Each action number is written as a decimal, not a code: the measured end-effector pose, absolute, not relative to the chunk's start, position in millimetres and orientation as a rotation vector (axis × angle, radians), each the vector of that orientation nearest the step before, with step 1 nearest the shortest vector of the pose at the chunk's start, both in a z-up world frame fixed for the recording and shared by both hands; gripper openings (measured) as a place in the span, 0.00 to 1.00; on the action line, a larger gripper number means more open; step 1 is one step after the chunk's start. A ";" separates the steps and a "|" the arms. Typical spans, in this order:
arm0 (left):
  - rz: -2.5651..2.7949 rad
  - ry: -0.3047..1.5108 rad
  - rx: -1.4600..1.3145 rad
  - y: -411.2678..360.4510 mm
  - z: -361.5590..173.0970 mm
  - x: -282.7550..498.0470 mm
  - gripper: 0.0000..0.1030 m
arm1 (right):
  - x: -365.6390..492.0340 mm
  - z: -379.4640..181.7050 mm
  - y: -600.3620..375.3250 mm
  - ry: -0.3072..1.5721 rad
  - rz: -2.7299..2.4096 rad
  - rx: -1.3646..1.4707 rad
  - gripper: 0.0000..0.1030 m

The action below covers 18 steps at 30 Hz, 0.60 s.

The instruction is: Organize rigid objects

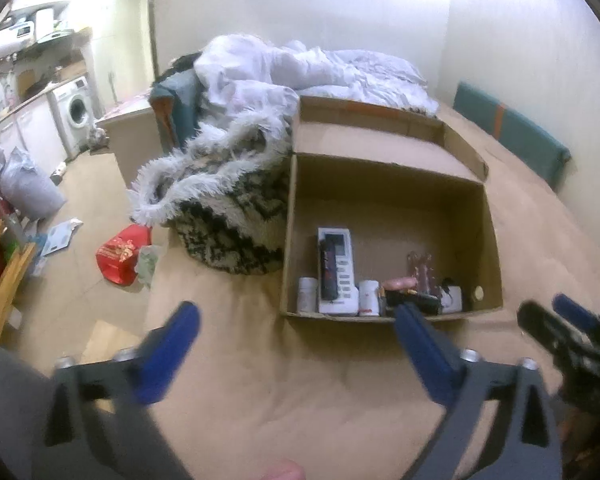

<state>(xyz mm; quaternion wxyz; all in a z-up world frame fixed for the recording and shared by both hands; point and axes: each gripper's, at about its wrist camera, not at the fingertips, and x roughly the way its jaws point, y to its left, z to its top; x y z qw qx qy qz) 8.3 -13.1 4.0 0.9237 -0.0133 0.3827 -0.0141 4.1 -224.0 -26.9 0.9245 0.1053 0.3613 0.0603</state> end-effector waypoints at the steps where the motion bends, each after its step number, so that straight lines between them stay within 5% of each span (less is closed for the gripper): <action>1: -0.024 0.788 -0.033 -12.1 3.6 9.6 0.99 | 4.6 -28.3 -223.1 0.745 0.122 0.215 1.00; 18: -0.030 0.824 -0.033 -12.9 -4.7 14.6 0.99 | 15.4 -39.7 -227.3 0.792 0.080 0.225 1.00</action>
